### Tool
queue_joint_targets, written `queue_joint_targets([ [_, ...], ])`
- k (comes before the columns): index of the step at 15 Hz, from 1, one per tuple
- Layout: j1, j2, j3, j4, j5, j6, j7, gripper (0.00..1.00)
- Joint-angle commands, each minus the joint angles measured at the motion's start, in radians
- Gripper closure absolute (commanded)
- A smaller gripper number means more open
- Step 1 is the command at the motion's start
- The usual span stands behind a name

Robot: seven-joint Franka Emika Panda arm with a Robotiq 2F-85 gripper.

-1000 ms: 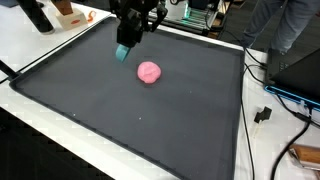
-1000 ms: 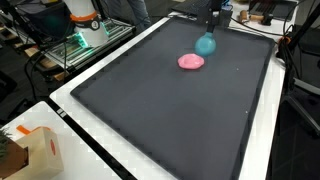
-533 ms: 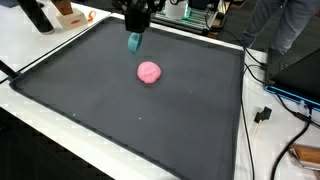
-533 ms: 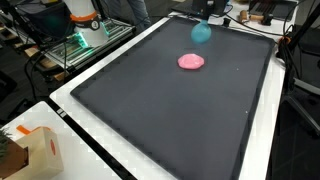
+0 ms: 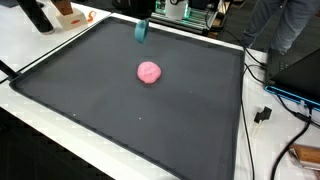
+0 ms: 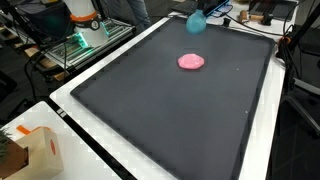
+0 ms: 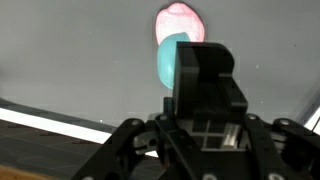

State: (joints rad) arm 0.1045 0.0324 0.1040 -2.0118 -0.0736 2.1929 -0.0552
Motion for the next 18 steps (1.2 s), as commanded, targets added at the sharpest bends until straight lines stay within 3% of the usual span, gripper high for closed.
queue_joint_targets([
  [1, -0.006, -0.062, -0.005, -0.048, 0.058, -0.022, -0.052, 0.75],
  [4, -0.005, -0.076, -0.006, -0.055, 0.06, -0.03, -0.057, 0.75],
  [5, -0.001, -0.036, -0.002, -0.017, 0.032, -0.018, -0.026, 0.5],
  [18, -0.001, -0.047, -0.003, -0.029, 0.032, -0.021, -0.029, 0.5],
])
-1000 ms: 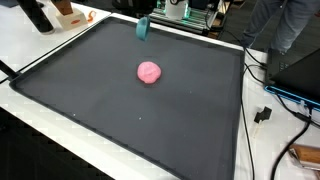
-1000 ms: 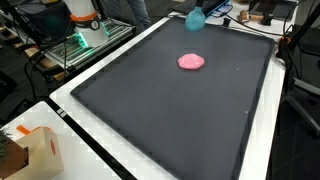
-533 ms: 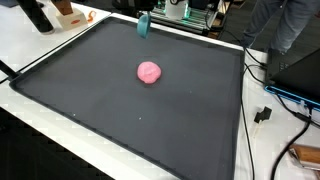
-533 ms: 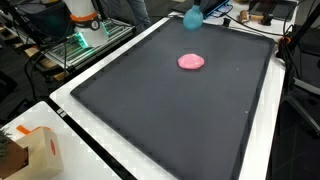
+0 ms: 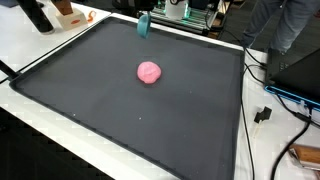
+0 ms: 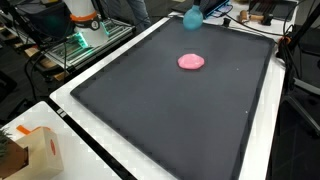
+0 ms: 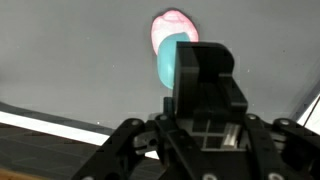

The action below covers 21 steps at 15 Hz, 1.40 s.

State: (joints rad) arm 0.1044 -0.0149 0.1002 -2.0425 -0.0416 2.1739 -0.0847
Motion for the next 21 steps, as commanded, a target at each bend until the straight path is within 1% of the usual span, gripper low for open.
queue_joint_targets([
  [1, -0.001, 0.0, 0.001, 0.002, 0.0, -0.002, 0.0, 0.75],
  [2, -0.004, 0.011, -0.002, 0.013, 0.013, -0.004, -0.009, 0.75],
  [3, -0.009, 0.029, -0.009, 0.032, 0.054, -0.015, -0.044, 0.75],
  [5, -0.023, 0.056, -0.023, 0.059, 0.177, -0.038, -0.146, 0.75],
  [6, -0.035, 0.069, -0.031, 0.072, 0.263, -0.047, -0.229, 0.75],
  [8, -0.063, 0.097, -0.045, 0.1, 0.39, -0.083, -0.357, 0.75],
  [10, -0.099, 0.129, -0.057, 0.134, 0.506, -0.143, -0.479, 0.75],
  [12, -0.138, 0.164, -0.067, 0.168, 0.599, -0.227, -0.594, 0.75],
  [15, -0.193, 0.225, -0.08, 0.213, 0.701, -0.358, -0.722, 0.75],
  [21, -0.276, 0.357, -0.1, 0.282, 0.83, -0.524, -0.855, 0.75],
])
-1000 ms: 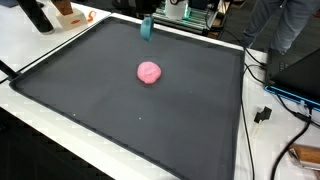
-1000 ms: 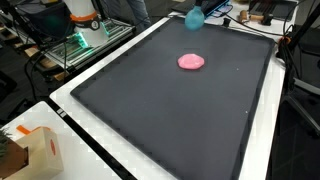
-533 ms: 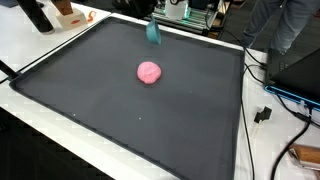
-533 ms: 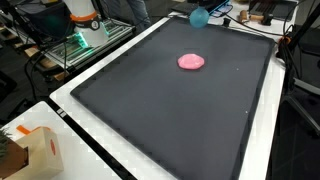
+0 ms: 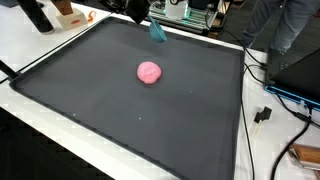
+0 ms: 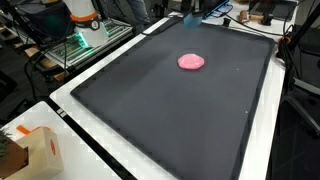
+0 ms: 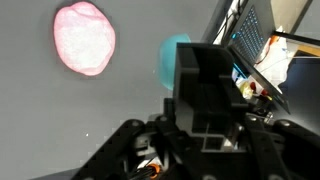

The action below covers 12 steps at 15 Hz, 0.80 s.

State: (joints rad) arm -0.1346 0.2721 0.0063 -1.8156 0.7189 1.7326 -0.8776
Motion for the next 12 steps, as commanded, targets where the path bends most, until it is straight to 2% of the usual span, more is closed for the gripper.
queue_joint_targets([
  [1, -0.047, 0.09, -0.008, 0.063, 0.086, -0.1, -0.076, 0.75],
  [6, -0.082, 0.181, -0.02, 0.09, 0.128, -0.131, -0.123, 0.75],
  [12, -0.1, 0.26, -0.021, 0.102, 0.155, -0.097, -0.156, 0.75],
])
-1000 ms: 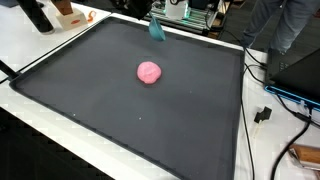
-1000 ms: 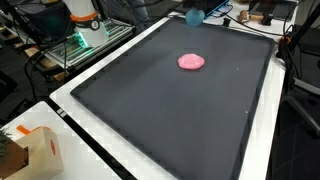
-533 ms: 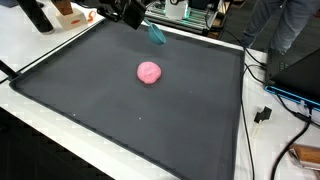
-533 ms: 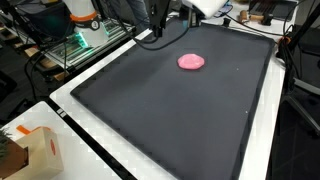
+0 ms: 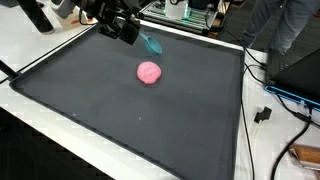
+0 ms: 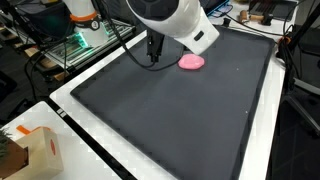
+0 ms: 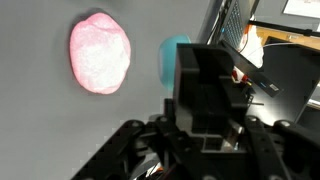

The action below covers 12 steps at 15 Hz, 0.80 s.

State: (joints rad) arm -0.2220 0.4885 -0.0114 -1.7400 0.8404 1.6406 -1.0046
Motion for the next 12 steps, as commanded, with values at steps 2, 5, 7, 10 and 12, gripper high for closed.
queue_joint_targets([
  [2, -0.016, 0.069, -0.004, 0.037, 0.043, 0.006, -0.035, 0.75],
  [5, -0.02, 0.103, -0.003, 0.051, 0.055, 0.023, -0.043, 0.75],
  [7, -0.025, 0.132, 0.001, 0.07, 0.061, 0.02, -0.054, 0.75],
  [10, -0.021, 0.168, 0.003, 0.09, 0.059, 0.032, -0.075, 0.75],
  [12, -0.017, 0.183, 0.002, 0.097, 0.051, 0.053, -0.096, 0.75],
])
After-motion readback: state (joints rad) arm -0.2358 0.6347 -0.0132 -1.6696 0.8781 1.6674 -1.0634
